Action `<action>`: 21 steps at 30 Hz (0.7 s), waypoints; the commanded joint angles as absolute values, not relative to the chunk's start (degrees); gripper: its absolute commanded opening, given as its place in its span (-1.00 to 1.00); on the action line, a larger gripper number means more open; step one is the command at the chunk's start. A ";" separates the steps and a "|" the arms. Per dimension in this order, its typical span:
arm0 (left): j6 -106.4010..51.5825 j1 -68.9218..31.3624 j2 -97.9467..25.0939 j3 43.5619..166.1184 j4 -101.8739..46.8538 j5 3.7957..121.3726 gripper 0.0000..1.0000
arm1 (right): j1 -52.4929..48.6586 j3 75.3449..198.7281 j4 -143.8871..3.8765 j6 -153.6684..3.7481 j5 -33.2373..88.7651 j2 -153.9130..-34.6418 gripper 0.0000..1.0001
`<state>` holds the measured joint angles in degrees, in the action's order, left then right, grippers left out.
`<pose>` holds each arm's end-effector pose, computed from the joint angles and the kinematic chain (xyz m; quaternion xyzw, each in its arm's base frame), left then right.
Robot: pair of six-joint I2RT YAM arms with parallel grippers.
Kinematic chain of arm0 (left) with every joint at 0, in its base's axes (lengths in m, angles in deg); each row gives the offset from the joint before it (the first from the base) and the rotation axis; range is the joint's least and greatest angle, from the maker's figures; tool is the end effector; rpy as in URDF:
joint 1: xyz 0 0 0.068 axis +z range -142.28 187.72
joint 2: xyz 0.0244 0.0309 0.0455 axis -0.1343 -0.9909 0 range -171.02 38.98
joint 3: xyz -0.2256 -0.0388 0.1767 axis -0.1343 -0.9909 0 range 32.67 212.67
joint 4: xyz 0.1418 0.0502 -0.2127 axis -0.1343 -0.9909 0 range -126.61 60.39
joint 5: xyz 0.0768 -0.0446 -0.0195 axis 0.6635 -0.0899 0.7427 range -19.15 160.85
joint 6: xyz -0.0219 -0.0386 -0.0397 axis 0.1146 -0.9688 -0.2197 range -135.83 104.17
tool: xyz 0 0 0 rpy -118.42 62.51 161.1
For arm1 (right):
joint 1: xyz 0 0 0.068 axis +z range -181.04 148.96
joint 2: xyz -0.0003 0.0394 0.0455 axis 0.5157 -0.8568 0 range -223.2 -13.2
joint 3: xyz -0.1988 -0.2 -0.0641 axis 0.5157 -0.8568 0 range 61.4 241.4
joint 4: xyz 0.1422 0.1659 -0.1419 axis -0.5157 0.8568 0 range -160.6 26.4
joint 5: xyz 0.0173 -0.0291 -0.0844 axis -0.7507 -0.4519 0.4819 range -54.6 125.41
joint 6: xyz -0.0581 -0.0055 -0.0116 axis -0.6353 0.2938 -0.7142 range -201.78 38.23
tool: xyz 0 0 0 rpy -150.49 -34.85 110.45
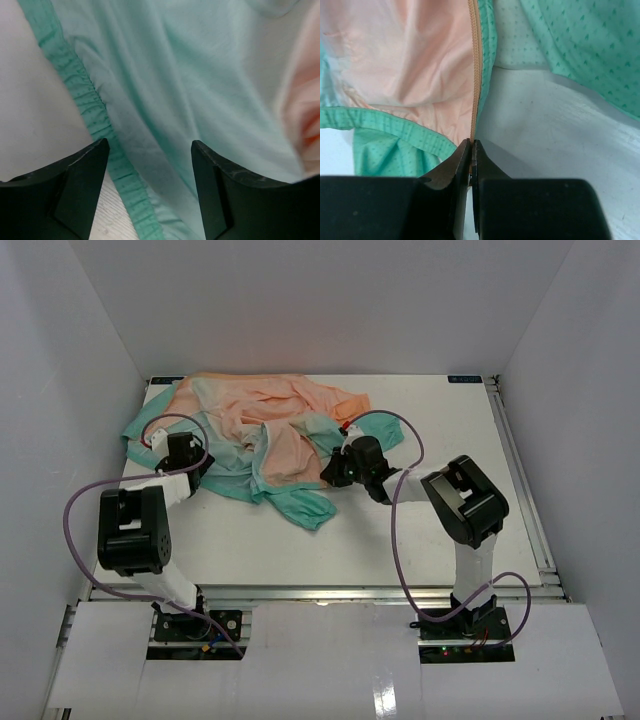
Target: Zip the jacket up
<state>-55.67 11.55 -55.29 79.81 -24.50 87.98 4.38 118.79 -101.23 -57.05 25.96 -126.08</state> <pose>0.3352 0.0354 0.1781 -0.3923 0.8161 0.0051 0.4244 0.3407 0.2511 0.1560 -0.1225 0.8321 0.3288 0.4295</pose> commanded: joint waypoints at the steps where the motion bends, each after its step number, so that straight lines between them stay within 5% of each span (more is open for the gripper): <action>1: -54.56 11.76 -61.06 83.36 -25.04 80.77 0.51 | 4.40 117.28 -103.77 -55.79 25.18 -121.04 -0.84; 6: -54.34 11.60 -63.43 80.77 -23.22 74.72 0.38 | 4.38 109.26 -104.11 -56.54 24.86 -116.28 -0.85; 11: -55.75 9.00 -63.75 78.46 -21.04 72.17 -0.62 | 4.45 99.89 -109.31 -56.81 26.32 -108.95 -0.84; 14: -56.75 5.22 -62.83 78.34 -22.67 72.14 -1.00 | 4.16 97.12 -107.77 -58.99 28.70 -103.89 -0.84; 21: -61.67 -5.29 -51.67 70.99 -20.16 72.94 -1.00 | -0.24 90.34 -102.36 -59.26 32.97 -91.72 -0.85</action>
